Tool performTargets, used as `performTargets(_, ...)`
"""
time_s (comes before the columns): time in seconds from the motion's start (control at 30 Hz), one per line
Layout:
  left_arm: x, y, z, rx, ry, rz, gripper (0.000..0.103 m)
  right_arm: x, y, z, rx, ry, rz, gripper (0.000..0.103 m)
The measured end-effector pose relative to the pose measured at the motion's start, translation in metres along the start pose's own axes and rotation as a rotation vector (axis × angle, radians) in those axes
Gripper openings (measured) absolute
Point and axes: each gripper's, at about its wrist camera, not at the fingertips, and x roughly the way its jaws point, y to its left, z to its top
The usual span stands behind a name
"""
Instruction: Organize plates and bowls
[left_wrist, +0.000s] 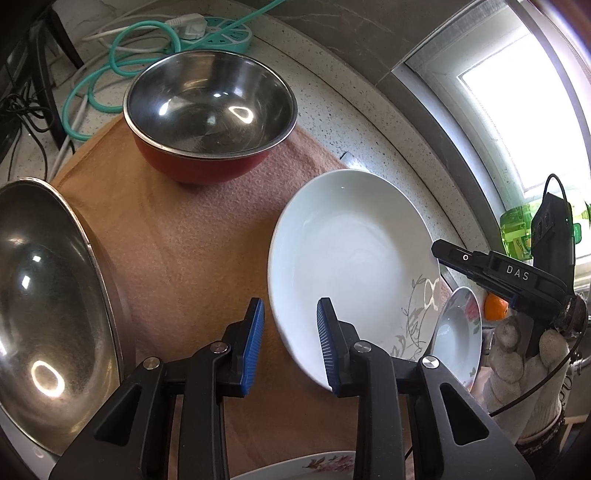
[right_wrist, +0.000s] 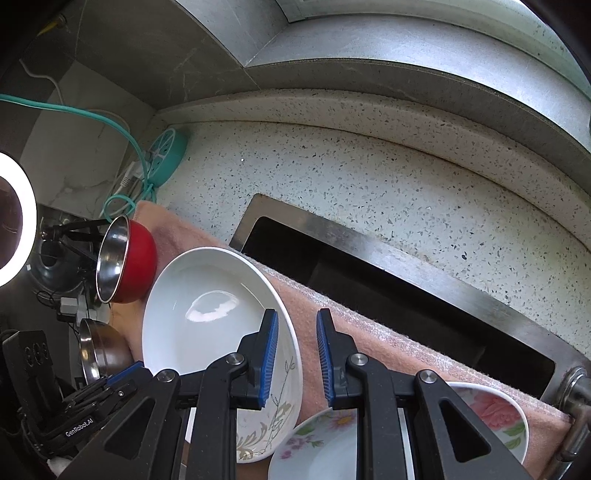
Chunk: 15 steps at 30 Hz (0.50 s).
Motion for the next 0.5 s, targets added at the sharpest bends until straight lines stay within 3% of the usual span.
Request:
performTargets(0.07,0.0015,-0.0008,0.0003,0.002,0.002,0.002,0.021,0.0012,-0.0001,0.0002,0.001,0.005,0.002,0.016)
performTargets(0.5,0.0028,0.0059,0.0003,-0.003,0.012,0.002,0.015,0.0079,0.0011,0.0012,0.008,0.03,0.023,0.009)
